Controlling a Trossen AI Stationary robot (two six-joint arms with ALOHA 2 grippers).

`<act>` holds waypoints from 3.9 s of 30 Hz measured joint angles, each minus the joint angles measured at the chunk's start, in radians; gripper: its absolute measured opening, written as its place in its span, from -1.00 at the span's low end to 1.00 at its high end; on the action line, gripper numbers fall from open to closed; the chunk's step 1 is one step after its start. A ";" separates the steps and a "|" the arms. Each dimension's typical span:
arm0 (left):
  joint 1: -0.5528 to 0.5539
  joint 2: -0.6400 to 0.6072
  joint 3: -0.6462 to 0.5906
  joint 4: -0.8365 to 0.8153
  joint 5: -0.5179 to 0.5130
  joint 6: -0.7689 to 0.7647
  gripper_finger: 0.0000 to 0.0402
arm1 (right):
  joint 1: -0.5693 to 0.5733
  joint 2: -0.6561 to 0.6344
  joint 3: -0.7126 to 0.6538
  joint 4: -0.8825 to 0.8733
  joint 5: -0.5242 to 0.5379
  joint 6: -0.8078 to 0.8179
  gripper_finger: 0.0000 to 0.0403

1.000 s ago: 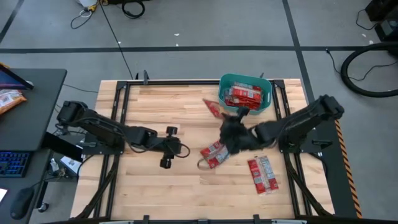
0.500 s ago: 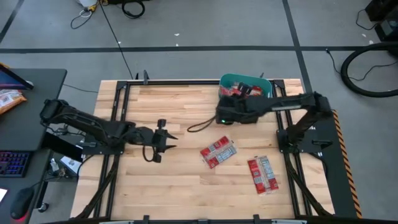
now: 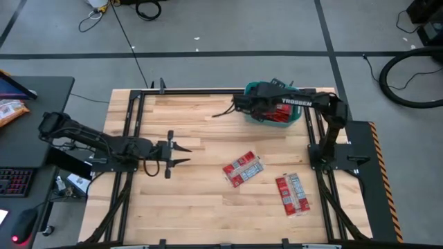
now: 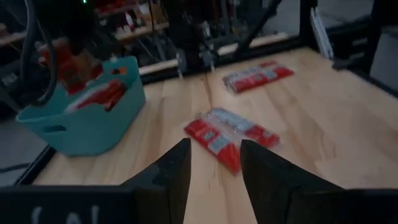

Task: Sort popcorn bags into baskets
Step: Put the red popcorn bag into the green bin

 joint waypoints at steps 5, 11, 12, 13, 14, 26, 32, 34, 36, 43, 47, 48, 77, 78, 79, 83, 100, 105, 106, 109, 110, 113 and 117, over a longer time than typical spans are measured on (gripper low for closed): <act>0.002 -0.063 -0.033 0.027 0.000 0.009 -0.28 | -0.093 -0.006 -0.008 0.010 -0.082 -0.019 -0.84; 0.000 -0.067 -0.033 0.018 0.000 0.009 -0.28 | -0.221 -0.006 -0.062 0.007 -0.205 -0.047 -0.84; 0.000 -0.067 -0.033 0.017 0.000 0.009 -0.28 | -0.236 -0.006 -0.071 0.008 -0.199 -0.049 -0.84; 0.000 -0.067 -0.033 0.018 0.000 0.009 -0.28 | -0.250 -0.006 -0.076 0.008 -0.192 -0.059 -0.84; 0.000 -0.067 -0.033 0.018 0.000 0.009 -0.28 | -0.264 -0.006 -0.080 0.010 -0.190 -0.070 -0.84; 0.000 -0.067 -0.033 0.020 0.000 -0.010 -0.28 | -0.345 -0.006 -0.086 0.329 -0.341 -0.304 -0.48; 0.000 -0.067 -0.033 0.019 0.000 -0.012 -0.28 | -0.346 -0.006 -0.086 0.605 -0.370 -0.327 -0.25; 0.000 -0.067 -0.033 0.018 0.000 -0.016 -0.28 | -0.343 -0.006 -0.086 0.636 -0.401 -0.339 -0.22; 0.000 -0.067 -0.033 0.012 0.000 -0.018 -0.28 | -0.335 -0.006 -0.086 0.632 -0.440 -0.344 -0.21; 0.000 -0.066 -0.033 0.003 0.000 -0.033 -0.28 | -0.245 -0.006 -0.086 0.541 -0.670 -0.319 -0.22; 0.000 -0.066 -0.033 0.003 0.000 -0.037 -0.28 | -0.139 -0.018 -0.086 0.515 -0.578 -0.294 -0.23; 0.000 -0.066 -0.033 0.003 0.000 -0.037 -0.28 | -0.108 -0.024 -0.086 0.515 -0.535 -0.292 -0.23; 0.000 -0.066 -0.033 0.075 0.000 -0.108 -0.28 | 0.493 -0.043 -0.159 0.803 -0.516 -0.194 -0.23; 0.000 -0.066 -0.033 0.097 0.000 -0.106 -0.28 | 0.507 -0.043 -0.183 0.840 -0.529 -0.193 -0.23; 0.000 -0.066 -0.033 0.120 0.000 -0.101 -0.28 | 0.521 -0.042 -0.206 0.864 -0.544 -0.193 -0.23; -0.001 -0.059 -0.032 0.178 0.014 -0.056 -0.28 | 0.566 -0.041 -0.300 0.984 -0.607 -0.193 -0.23; 0.022 0.276 -0.030 0.518 0.085 0.041 -0.28 | 0.689 -0.041 -0.583 1.020 -0.438 -0.108 -0.29; 0.075 0.360 0.056 0.351 0.063 -0.108 -0.28 | 0.660 -0.041 -0.645 1.070 -0.394 -0.106 -0.31; 0.080 0.377 0.081 0.291 0.063 -0.123 -0.28 | 0.649 -0.041 -0.658 1.091 -0.390 -0.108 -0.31; 0.087 0.418 0.156 0.136 0.064 -0.141 -0.28 | 0.606 -0.041 -0.704 1.190 -0.390 -0.148 -0.31; 0.086 0.430 0.178 0.101 0.064 -0.141 -0.28 | 0.590 -0.041 -0.713 1.217 -0.386 -0.167 -0.31; 0.084 0.457 0.228 -0.005 0.065 -0.140 -0.28 | 0.536 -0.041 -0.736 1.314 -0.382 -0.218 -0.31; 0.086 0.459 0.255 -0.073 0.064 -0.141 -0.28 | 0.470 -0.041 -0.738 1.384 -0.315 -0.267 -0.31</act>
